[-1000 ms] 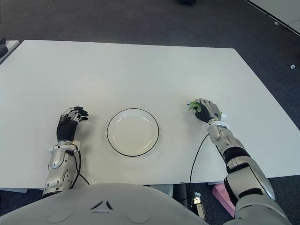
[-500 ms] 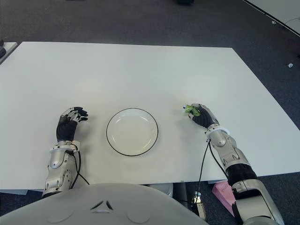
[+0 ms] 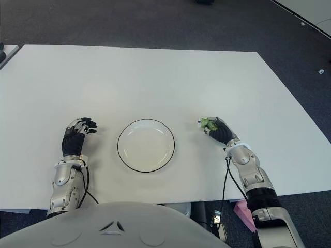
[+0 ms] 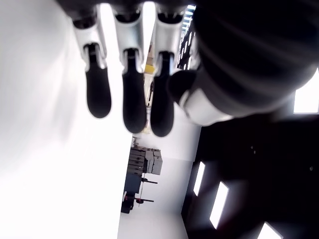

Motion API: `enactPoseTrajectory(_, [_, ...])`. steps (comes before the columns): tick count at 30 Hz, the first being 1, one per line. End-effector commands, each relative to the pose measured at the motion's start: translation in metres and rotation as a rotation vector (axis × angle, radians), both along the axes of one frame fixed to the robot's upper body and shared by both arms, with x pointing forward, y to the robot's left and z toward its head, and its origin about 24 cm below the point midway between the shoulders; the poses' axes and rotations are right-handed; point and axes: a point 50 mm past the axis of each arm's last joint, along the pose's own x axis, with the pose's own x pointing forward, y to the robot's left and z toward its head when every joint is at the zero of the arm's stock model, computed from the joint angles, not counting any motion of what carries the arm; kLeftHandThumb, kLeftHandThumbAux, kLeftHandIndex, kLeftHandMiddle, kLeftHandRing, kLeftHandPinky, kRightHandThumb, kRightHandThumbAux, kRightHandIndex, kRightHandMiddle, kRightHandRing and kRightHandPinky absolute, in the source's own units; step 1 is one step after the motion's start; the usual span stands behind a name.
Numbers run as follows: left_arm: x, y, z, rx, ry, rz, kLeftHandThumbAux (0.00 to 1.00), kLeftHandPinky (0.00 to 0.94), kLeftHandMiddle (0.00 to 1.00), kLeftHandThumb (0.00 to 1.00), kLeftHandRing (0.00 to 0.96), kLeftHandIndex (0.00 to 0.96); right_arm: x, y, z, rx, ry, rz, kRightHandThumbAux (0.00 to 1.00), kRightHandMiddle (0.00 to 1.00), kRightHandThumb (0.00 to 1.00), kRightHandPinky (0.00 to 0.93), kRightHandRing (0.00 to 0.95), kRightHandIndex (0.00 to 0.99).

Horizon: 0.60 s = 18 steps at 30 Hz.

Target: Put the toothpaste on the table into the plate.

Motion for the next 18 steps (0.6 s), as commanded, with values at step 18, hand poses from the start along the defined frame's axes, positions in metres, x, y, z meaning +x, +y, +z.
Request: enactPoseTrajectory(18, [-0.002, 0.000, -0.008, -0.004, 0.063, 0.029, 0.726, 0.474, 0.503, 0.709, 0.496, 0.430, -0.001, 0.051, 0.061, -0.069, -0.466, 0.066, 0.714, 0.889, 0.734, 0.893, 0.890, 0.439])
